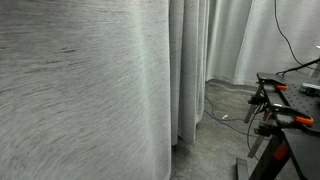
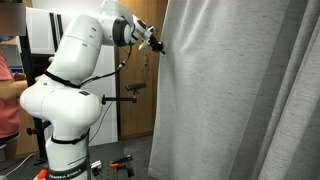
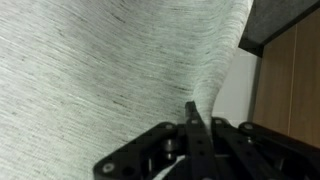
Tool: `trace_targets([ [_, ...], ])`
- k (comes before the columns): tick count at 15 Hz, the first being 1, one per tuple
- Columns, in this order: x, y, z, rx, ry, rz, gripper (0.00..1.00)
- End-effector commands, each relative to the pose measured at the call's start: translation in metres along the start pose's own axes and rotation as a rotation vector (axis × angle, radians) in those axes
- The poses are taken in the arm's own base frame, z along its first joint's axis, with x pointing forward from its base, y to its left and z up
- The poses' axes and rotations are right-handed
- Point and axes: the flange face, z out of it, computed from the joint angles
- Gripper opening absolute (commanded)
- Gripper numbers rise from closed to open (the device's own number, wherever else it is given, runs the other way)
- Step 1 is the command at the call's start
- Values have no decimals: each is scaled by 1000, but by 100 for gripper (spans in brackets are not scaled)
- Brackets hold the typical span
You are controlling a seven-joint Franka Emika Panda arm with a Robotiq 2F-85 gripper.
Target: Slide the curtain to the left
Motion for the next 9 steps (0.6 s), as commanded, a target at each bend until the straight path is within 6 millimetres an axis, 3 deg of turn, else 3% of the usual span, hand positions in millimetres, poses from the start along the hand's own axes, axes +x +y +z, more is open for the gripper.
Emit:
trace_targets([
  [1, -26, -38, 22, -16, -36, 60, 1],
  [5, -29, -43, 21, 34, -56, 124, 1],
  [6, 10, 53, 34, 50, -49, 121, 1],
  [7, 13, 63, 38, 55, -63, 93, 1],
  [9, 17, 100, 65, 88, -143, 21, 1],
])
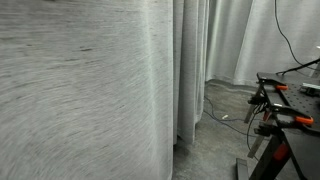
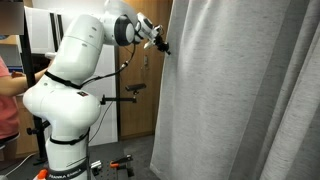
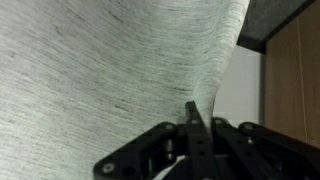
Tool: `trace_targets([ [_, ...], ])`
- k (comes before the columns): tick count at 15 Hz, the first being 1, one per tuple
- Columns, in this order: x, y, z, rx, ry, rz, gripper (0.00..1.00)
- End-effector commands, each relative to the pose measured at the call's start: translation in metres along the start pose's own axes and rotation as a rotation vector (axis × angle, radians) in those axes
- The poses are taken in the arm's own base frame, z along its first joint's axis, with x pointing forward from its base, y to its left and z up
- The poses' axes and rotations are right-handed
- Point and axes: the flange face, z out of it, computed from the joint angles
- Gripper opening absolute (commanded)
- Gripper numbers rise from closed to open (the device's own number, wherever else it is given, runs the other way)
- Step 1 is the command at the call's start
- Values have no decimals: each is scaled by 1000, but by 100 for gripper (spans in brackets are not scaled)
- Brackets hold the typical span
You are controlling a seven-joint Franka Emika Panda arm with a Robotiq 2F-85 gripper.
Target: Slide the curtain to the left
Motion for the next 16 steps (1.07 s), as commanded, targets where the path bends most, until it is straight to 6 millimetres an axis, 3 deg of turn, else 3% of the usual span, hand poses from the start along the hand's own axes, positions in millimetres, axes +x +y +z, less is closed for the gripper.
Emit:
trace_targets([
  [1, 10, 77, 55, 55, -131, -110, 1],
  [3, 21, 120, 81, 33, -190, -169, 1],
  [5, 25, 149, 95, 7, -209, -202, 1],
  [7, 27, 164, 102, -26, -208, -212, 1],
  [12, 29, 168, 107, -36, -185, -106, 1],
  [13, 15, 199, 93, -35, -181, -65, 1],
  [16, 7, 232, 88, -29, -156, 54, 1],
])
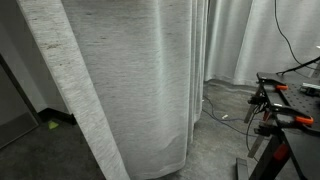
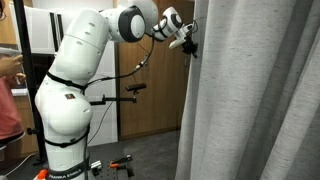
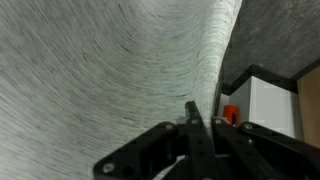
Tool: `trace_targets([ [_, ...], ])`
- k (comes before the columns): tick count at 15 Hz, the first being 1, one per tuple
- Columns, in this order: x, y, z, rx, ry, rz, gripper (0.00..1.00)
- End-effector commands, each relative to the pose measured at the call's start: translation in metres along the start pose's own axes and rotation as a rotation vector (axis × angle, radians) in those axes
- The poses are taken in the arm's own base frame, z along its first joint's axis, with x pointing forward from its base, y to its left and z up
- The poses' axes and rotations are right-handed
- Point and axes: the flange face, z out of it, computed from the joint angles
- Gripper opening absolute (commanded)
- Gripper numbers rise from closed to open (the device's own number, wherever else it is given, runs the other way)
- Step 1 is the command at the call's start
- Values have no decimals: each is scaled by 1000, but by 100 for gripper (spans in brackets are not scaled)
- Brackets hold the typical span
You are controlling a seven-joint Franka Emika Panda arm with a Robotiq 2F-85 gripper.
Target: Slide the curtain to the left
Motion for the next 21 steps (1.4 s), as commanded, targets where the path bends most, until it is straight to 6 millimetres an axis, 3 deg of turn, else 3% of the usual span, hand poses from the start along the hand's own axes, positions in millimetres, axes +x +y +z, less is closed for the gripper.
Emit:
trace_targets([
  [1, -27, 54, -8, 24, 11, 144, 1],
  [5, -55, 102, -12, 29, 26, 262, 1],
  [9, -91, 119, -16, 2, 32, 315, 1],
  [10, -98, 120, -18, -4, 33, 324, 28],
  [12, -108, 121, -22, -17, 35, 324, 36],
  [19, -137, 123, -14, -35, -25, 307, 90],
  [21, -141, 126, -12, -40, -32, 312, 100],
])
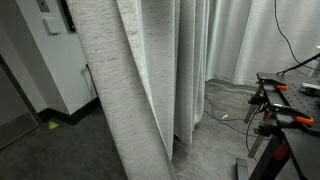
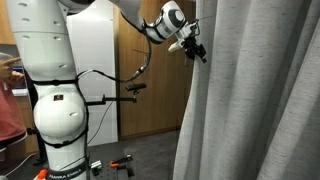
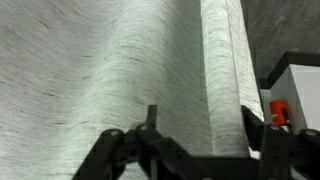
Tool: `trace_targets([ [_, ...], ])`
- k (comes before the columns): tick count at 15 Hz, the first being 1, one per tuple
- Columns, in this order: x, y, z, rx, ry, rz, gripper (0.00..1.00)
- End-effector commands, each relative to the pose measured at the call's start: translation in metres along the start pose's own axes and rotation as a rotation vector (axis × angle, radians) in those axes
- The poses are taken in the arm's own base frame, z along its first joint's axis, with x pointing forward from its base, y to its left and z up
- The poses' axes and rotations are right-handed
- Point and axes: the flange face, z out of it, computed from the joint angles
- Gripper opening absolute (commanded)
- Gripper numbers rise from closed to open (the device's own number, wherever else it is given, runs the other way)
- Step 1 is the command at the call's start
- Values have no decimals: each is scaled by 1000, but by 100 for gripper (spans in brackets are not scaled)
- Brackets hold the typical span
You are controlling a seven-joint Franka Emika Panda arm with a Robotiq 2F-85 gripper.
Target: Slide the curtain to the left
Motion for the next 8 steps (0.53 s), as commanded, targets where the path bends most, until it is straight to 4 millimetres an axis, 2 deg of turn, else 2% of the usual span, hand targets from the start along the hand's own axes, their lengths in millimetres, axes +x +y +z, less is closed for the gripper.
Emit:
trace_targets([
  [1, -10, 13, -4, -5, 9, 22, 100],
  [5, -21, 28, -7, -4, -40, 28, 100],
  [8, -30, 49, -14, -30, -50, 65, 100],
])
